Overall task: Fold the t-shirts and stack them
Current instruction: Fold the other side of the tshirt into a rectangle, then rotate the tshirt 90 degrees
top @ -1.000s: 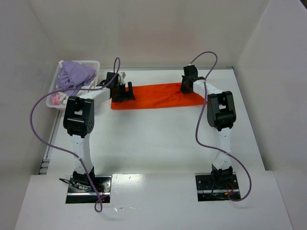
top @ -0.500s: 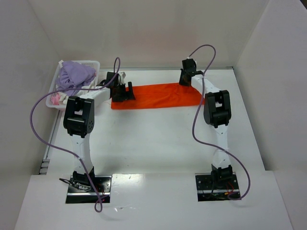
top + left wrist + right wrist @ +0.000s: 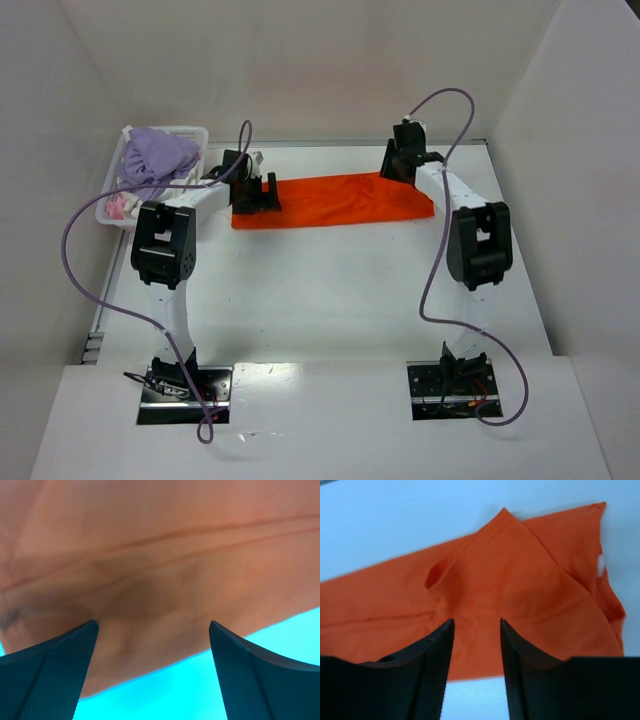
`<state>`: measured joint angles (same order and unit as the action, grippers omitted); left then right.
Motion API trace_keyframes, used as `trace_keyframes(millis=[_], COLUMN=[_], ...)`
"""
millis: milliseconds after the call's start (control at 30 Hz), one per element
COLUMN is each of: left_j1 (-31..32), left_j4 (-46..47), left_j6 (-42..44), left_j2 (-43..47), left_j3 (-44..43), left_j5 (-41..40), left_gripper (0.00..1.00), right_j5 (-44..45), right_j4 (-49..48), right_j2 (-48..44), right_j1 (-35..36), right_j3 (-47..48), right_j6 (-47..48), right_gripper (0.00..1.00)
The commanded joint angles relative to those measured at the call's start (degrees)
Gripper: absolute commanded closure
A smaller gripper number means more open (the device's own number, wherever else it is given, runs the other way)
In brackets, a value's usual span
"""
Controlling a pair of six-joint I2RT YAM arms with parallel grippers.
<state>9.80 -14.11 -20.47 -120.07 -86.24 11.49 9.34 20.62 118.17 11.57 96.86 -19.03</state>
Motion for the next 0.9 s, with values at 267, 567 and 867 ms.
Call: trace_keyframes(millis=[267, 567, 867], left_j1=[0.91, 5.66, 10.41], left_j4=[-5.14, -1.8, 0.57], left_j6=[26.76, 37.17, 37.87], left_j2=[13.72, 9.6, 1.51], left_j3=[-1.56, 1.07, -0.25], left_j5=[-0.4, -17.79, -30.82], left_gripper=[0.0, 0.0, 0.0], right_j5=[-8.28, -8.29, -7.77], right_j4=[-9.46, -7.7, -7.17], right_j2=[-27.63, -36.77, -38.19], right_j1=[-0.59, -0.59, -0.59], right_j3=[-24.43, -30.76, -32.87], right_j6=[-7.16, -8.21, -8.22], right_gripper=[0.23, 0.0, 0.0])
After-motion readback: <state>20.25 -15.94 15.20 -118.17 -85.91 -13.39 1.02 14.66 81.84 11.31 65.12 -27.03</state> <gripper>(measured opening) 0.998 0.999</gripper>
